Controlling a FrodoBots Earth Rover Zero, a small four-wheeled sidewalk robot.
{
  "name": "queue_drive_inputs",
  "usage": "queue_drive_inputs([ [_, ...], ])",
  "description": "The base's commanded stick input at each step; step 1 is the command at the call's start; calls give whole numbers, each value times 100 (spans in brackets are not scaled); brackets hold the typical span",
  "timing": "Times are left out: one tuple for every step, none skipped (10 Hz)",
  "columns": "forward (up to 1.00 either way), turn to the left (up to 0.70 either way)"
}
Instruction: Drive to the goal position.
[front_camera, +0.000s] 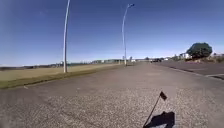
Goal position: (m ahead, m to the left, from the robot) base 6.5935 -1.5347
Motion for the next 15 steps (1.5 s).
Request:
queue_drive_inputs([
  [95,0],
  [100,0],
  [100,0],
  [100,0],
  [100,0],
  [100,0],
  [100,0],
  [100,0],
  [100,0],
  [100,0],
  [100,0],
  [100,0],
  [100,0],
  [100,0],
  [100,0],
])
